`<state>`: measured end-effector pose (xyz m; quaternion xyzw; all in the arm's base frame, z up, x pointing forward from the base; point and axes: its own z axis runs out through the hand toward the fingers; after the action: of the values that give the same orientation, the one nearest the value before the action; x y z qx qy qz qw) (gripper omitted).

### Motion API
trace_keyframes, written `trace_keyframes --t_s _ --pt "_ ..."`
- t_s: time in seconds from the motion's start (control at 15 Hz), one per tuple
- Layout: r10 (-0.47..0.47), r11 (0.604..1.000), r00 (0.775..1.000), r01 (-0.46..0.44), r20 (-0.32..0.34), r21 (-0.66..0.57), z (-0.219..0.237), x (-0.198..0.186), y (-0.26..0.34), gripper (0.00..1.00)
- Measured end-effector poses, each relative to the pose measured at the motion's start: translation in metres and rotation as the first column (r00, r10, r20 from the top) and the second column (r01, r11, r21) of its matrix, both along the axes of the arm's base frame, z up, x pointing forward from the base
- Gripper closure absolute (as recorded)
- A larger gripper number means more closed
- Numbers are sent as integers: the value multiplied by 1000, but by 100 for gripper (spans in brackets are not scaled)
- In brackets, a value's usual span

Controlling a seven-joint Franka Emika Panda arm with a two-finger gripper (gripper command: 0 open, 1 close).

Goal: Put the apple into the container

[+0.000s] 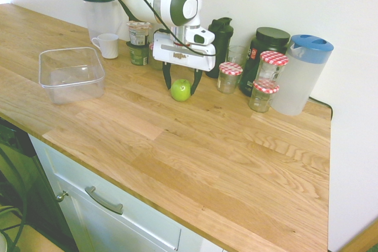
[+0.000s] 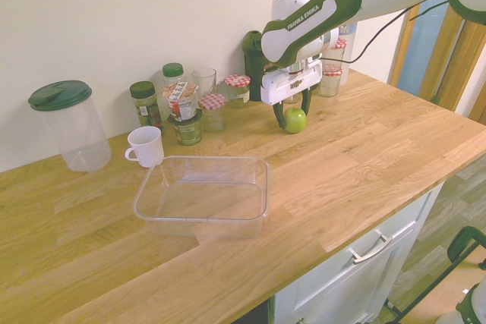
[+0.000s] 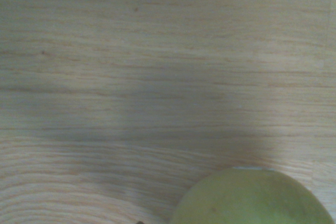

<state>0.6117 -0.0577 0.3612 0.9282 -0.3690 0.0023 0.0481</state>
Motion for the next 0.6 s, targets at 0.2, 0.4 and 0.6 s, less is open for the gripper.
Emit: trace_keyframes --t_s 0.2,0.4,0.6 --pt "4 1000 1000 -4 -3 2 -2 0 -1 100" --pt "4 1000 1000 -4 -8 16 0 0 2 100" --pt "46 997 999 -45 -14 65 56 0 20 100"
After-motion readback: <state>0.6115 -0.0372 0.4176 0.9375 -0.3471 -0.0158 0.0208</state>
